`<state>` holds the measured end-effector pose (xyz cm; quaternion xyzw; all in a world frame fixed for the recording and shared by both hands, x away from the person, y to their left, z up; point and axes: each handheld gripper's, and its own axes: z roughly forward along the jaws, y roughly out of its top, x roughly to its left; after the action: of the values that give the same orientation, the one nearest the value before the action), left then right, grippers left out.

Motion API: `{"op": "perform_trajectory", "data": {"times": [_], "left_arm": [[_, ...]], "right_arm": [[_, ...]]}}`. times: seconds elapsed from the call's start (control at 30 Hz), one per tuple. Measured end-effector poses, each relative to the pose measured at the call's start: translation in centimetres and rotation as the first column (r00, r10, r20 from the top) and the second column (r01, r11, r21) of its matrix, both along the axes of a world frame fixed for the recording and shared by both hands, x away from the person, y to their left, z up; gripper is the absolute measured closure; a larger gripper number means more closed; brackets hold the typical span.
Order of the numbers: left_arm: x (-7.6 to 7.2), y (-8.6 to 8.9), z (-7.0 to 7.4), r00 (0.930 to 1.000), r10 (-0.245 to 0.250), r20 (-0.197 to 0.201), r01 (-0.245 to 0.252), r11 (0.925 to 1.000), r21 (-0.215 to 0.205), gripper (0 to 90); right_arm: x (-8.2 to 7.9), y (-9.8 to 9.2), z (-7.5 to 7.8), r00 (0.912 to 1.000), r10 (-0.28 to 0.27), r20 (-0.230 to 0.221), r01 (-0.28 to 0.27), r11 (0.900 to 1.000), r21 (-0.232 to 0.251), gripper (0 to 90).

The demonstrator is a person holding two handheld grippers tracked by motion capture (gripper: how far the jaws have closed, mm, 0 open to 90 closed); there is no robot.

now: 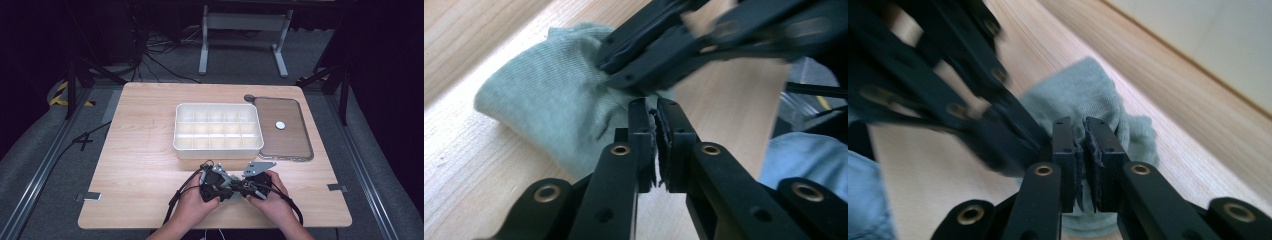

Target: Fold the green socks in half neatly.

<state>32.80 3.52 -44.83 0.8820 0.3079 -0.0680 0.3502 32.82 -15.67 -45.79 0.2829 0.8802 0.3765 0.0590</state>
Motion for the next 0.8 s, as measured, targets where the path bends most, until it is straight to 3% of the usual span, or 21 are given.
{"op": "perform_trajectory", "data": {"times": [0.13, 0.17, 0.23, 0.33, 0.5, 0.57, 0.7, 0.8], "left_arm": [[0.8, 1.3, 1.2, 0.9946, 0.080, 0.066, -0.076, 0.9949, -0.066, 84.8], [0.9, 1.3, 1.2, 0.9920, 0.095, 0.082, -0.091, 0.9943, -0.055, 85.6], [1.4, 0.9, 0.5, 0.9889, 0.083, 0.123, -0.086, 0.9960, 0.021, 86.0], [1.6, 0.2, -0.5, 0.9841, 0.053, 0.170, -0.072, 0.9915, 0.109, 88.2], [1.6, 0.3, -0.8, 0.9858, 0.041, 0.163, -0.063, 0.9895, 0.130, 89.2], [1.5, 0.3, -1.0, 0.9833, 0.043, 0.177, -0.065, 0.9900, 0.125, 89.2], [1.6, 0.5, -0.9, 0.9853, 0.053, 0.162, -0.070, 0.9919, 0.106, 89.0], [1.4, 0.8, -0.3, 0.9818, 0.035, 0.186, -0.054, 0.9938, 0.097, 83.1]], "right_arm": [[0.2, -0.2, -0.5, 0.9999, -0.008, -0.014, 0.008, 1.000, 0.008, 85.3], [0.1, -0.2, -0.6, 0.9999, -0.006, -0.014, 0.006, 1.000, 0.005, 85.7], [0.1, -0.1, -0.6, 1.0000, -0.005, -0.008, 0.005, 1.000, 0.000, 85.8], [0.1, -0.1, -0.6, 1.0000, -0.003, -0.003, 0.003, 1.000, -0.004, 85.9], [0.0, -0.1, -0.6, 1.0000, 0.000, 0.003, 0.000, 1.000, -0.005, 85.9], [0.0, 0.0, -0.6, 1.0000, 0.000, 0.008, 0.001, 1.000, -0.008, 85.9], [-0.1, 0.0, -0.6, 1.0000, 0.000, 0.009, 0.000, 1.000, -0.011, 85.9], [-0.1, 0.0, -0.6, 0.9999, 0.001, 0.012, -0.001, 1.000, -0.017, 86.0]]}}
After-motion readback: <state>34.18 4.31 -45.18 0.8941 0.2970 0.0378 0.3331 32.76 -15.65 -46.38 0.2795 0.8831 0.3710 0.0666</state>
